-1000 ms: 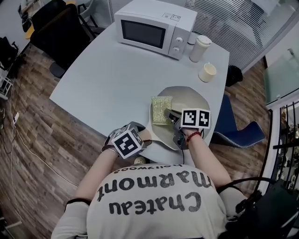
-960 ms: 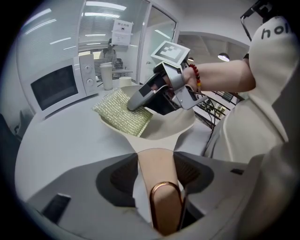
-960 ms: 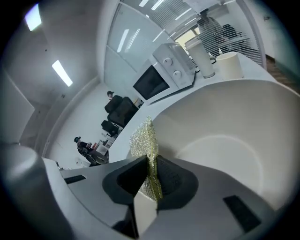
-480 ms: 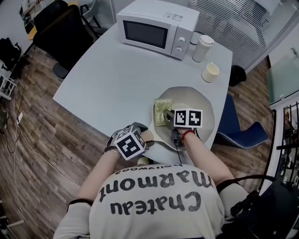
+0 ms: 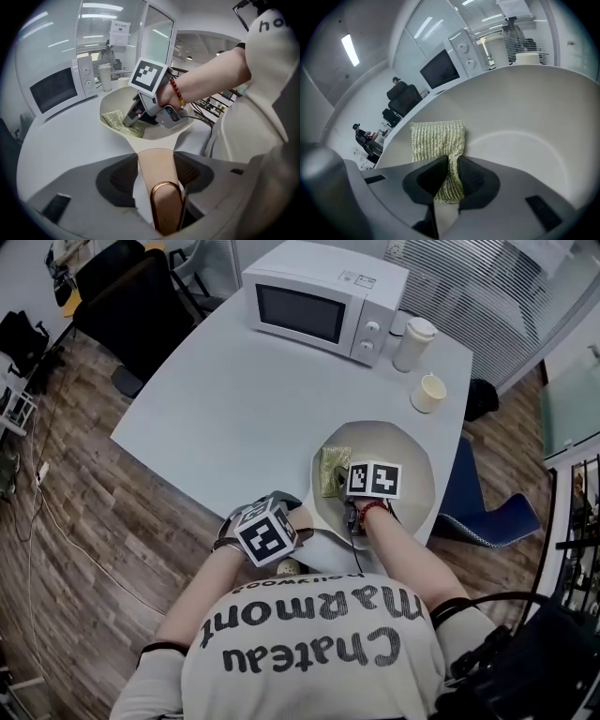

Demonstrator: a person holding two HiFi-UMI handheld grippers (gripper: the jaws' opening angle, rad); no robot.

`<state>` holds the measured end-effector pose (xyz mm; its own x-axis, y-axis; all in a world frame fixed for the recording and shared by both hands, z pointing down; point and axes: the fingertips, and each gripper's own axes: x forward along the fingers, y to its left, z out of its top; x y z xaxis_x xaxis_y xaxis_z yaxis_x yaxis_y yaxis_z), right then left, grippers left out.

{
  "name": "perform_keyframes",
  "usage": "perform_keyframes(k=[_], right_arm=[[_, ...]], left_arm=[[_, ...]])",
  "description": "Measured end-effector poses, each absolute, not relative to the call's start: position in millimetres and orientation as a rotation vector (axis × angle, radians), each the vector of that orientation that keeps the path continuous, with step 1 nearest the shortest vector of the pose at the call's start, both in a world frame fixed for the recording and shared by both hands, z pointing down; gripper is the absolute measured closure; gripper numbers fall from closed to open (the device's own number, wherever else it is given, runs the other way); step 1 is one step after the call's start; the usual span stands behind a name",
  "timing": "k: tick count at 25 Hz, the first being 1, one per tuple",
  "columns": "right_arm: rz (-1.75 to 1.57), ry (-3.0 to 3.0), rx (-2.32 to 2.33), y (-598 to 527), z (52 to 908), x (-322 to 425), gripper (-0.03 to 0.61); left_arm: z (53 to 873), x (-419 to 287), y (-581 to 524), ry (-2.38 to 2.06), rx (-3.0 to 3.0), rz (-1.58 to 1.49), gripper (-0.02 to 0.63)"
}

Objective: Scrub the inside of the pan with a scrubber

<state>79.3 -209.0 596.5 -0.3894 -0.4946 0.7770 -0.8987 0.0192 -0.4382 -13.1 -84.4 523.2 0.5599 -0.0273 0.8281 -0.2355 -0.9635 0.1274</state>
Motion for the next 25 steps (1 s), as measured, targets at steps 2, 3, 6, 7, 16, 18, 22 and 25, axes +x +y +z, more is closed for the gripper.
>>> perform_keyframes(k=[2,3,6,7,16,18,22,25], right_arm=[[1.315,-1.886,1.415,-210,599,82,0.518],[1.304,-1.882,1.415,-211,599,83,0.517],[1.252,-1.869,1.429,-214,601,88,0.517],[1.235,-1.866,1.432,-215,601,90,0.515],[1.045,-1.771,1.467,-222,597,119,0.515],[0.960,-1.731,1.480,-225,595,131,0.515],[0.886,-1.680,1.499,-227,594,147,0.515],[0.846,-1.645,1.507,-229,593,160,0.515]], left_arm=[[523,-13,-84,-0.216,2.570,1.357,0.379],[523,-13,-84,-0.214,2.570,1.359,0.379],[523,-14,-84,-0.211,2.571,1.363,0.377],[523,-14,-84,-0.211,2.571,1.362,0.377],[522,-14,-83,-0.200,2.572,1.341,0.377],[522,-14,-83,-0.200,2.575,1.336,0.377],[523,-15,-83,-0.202,2.573,1.323,0.377],[523,-14,-86,-0.199,2.569,1.321,0.377]])
